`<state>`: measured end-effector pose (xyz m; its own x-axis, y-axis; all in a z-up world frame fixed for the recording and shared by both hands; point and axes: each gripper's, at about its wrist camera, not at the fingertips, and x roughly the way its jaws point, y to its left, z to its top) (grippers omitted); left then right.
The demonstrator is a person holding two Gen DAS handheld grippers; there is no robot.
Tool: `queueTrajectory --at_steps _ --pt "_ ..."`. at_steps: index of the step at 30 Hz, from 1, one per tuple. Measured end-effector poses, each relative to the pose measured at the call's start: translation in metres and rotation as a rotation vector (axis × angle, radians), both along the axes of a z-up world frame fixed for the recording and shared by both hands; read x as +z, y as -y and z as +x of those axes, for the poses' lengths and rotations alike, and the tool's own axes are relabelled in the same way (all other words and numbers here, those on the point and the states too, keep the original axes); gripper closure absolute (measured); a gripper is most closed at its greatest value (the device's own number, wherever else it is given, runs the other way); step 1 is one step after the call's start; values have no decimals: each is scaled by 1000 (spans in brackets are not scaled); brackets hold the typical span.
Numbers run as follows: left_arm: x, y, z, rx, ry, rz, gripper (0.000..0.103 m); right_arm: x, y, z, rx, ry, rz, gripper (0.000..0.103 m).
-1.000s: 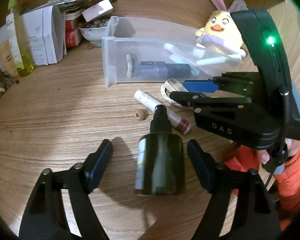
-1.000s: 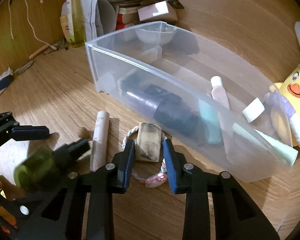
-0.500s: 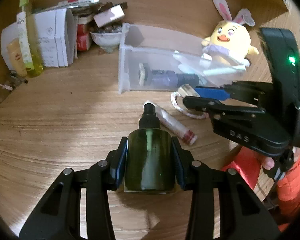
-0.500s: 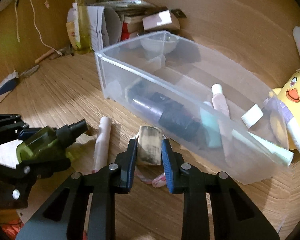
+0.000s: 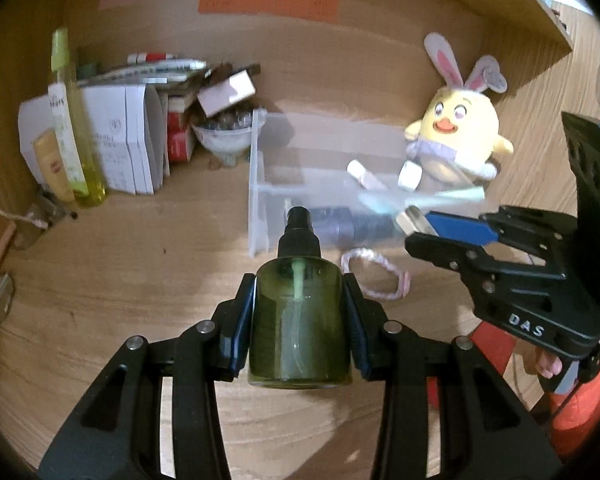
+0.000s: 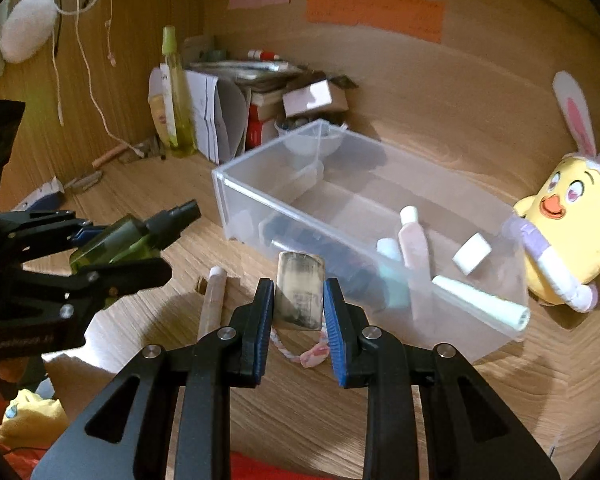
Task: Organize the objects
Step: 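Carry the comb block and green bottle over the clear bin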
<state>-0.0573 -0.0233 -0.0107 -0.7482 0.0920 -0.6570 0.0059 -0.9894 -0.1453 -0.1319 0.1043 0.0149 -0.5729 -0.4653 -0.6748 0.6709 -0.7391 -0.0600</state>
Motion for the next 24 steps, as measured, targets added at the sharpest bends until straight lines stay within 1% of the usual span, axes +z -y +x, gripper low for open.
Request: queueTrajectory --at_steps 6,13,20,24 --pt "18 -1 -7 10 -51 -9 62 16 -13 2 -14 -30 -41 80" --pt "33 -5 -21 12 -88 -21 62 33 -26 -2 -39 -57 -85 80" --pt "41 -2 -43 32 -97 -6 62 47 -31 -14 -63 -77 -107 80" --pt "43 -2 -57 31 -95 -7 62 57 -29 -25 -67 -102 -98 80"
